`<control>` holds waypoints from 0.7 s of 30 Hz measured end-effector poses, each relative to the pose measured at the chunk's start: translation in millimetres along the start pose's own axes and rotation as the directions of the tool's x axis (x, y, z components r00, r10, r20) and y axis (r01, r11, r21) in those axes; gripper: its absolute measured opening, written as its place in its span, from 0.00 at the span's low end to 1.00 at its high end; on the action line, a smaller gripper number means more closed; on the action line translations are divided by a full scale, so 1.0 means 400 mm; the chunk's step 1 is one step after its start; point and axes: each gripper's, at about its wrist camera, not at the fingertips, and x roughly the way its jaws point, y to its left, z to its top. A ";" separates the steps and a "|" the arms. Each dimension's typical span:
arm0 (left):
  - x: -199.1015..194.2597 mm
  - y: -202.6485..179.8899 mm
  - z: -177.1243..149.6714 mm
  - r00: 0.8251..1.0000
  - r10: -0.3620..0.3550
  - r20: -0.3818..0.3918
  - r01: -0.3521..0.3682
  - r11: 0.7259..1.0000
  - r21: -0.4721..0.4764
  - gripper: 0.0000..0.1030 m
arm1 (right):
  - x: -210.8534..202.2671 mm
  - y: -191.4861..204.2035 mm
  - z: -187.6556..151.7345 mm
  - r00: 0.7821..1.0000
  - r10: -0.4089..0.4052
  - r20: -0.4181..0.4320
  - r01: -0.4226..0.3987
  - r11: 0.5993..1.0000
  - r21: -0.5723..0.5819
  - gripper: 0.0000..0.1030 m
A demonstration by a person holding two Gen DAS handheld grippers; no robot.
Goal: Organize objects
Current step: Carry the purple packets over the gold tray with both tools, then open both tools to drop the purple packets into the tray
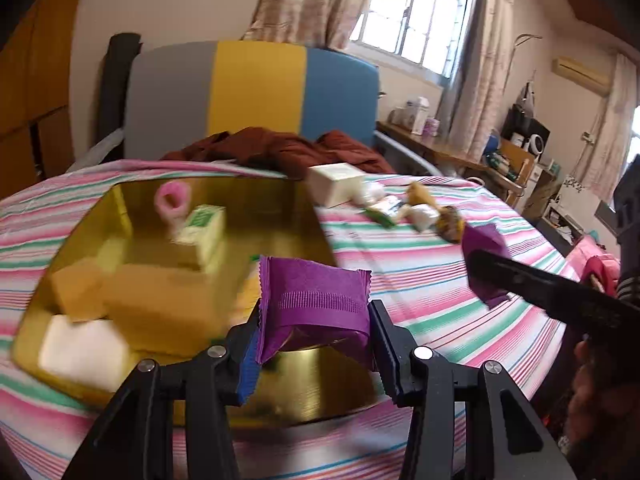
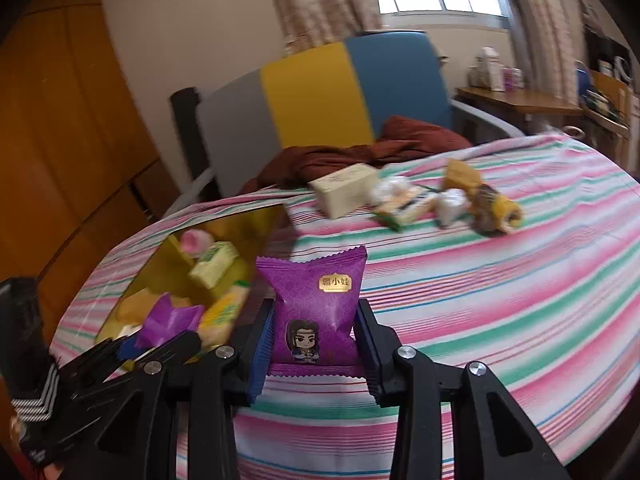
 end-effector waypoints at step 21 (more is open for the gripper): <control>-0.036 0.198 -0.053 0.991 0.079 -0.112 -0.084 0.996 -0.043 0.69 | 0.156 0.257 -0.071 0.966 0.146 -0.212 -0.171 0.980 -0.105 0.42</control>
